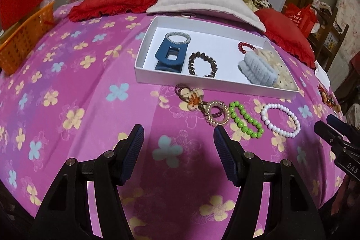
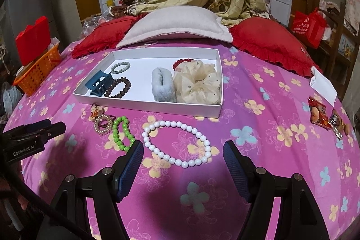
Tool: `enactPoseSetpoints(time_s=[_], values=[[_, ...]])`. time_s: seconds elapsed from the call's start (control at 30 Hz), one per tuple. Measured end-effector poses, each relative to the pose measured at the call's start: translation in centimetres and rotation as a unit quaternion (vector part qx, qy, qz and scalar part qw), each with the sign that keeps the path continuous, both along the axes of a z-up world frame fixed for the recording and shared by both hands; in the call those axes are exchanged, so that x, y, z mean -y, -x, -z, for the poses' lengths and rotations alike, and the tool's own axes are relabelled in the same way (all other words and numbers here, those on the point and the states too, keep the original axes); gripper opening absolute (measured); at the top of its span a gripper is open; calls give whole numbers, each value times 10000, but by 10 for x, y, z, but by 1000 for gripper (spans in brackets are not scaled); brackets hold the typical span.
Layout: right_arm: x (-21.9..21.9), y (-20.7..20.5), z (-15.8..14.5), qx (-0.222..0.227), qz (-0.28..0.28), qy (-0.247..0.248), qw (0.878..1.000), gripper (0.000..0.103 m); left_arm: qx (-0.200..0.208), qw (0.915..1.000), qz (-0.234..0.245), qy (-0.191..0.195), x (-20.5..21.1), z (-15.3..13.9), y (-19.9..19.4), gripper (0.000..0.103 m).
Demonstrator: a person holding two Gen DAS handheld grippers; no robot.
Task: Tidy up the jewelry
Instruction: 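Move both tools toward the gold coil hair tie and white pearl bracelet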
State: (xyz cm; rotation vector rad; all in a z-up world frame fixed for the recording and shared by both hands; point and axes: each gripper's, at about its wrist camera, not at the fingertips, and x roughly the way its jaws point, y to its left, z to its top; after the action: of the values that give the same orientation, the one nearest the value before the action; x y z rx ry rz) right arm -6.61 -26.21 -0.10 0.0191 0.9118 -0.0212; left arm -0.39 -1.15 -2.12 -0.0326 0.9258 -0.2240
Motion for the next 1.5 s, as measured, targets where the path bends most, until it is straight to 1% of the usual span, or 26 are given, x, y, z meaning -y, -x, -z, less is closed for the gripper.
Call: enactPoseSetpoints(time_s=[0.07,0.23,0.33,0.67,0.83,1.07,1.3,1.5], values=[[0,-1,0,-2,17,14,10000,71,45,10000,-3,25,1,-2,0,64],[2,-7,5,-147,90,-18,9998,71,1,9999,17,103,2,-3,-2,64],[2,-4,2,-127,137,40,9998,71,-64,9998,71,149,4,-3,0,64],[2,6,-12,16,146,22,9999,71,41,9998,93,155,7,-14,9,64],[1,8,-12,-7,131,32,9999,71,54,9998,117,176,9,-17,13,64],[-1,11,-11,-39,97,60,9999,71,-47,9996,111,257,8,-15,15,64],[-1,11,-12,-31,94,51,9999,71,13,9995,123,299,7,-17,18,64],[-1,11,-12,-88,97,54,9999,71,-44,9992,98,382,4,-16,15,64]])
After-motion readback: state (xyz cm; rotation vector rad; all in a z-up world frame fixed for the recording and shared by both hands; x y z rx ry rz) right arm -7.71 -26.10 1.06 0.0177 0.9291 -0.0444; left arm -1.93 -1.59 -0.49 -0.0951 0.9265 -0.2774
